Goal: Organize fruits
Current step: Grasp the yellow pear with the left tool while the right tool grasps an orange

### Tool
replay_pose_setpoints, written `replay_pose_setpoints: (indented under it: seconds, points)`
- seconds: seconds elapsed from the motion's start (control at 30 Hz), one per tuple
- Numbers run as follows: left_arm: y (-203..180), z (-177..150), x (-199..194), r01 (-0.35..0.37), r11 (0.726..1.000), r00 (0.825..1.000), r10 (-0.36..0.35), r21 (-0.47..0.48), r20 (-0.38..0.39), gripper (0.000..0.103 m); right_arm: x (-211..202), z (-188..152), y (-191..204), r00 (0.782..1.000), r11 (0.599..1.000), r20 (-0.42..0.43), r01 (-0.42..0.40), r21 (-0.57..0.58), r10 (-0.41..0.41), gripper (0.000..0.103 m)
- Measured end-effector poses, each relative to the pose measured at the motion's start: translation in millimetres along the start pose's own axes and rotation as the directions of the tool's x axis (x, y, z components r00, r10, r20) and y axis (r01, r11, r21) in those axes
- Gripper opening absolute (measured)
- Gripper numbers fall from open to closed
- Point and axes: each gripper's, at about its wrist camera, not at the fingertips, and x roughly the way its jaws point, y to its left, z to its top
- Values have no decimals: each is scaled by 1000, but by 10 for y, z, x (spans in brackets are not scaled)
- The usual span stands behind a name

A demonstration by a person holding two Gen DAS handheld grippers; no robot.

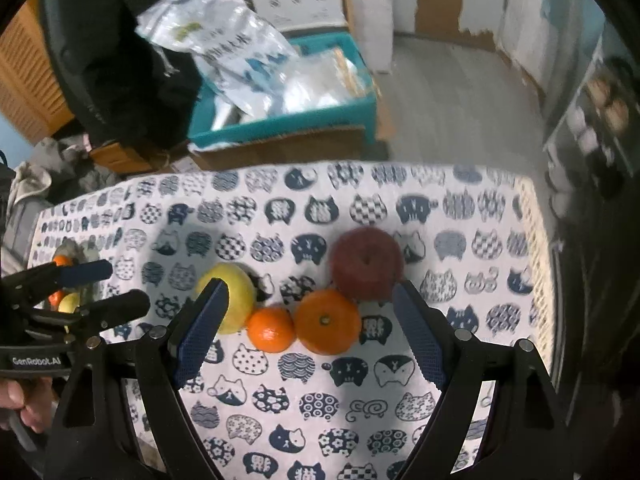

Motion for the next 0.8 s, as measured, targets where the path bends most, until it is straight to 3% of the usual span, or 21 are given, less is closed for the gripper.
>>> replay_pose_setpoints:
  seconds: [0.17,0.43,0.73,0.8]
  points:
    - [18,38,349,1,999,999,-3,-37,-49,83,261,-68,-173,999,998,-41,5,58,-3,85]
    - [50,71,752,88,988,991,-100,-129,-91,83,509,-140,-272,996,998,-89,18,61,-13,85]
    - [14,79,1049,126,984,982,-142,-126,-128,85,711,-151,-288,992,998,-127,14,64,-6,85]
    - [34,48,1098,127,984,979,-144,-123,-142,76,765,-167,-288,990,998,-139,18,65,-9,85]
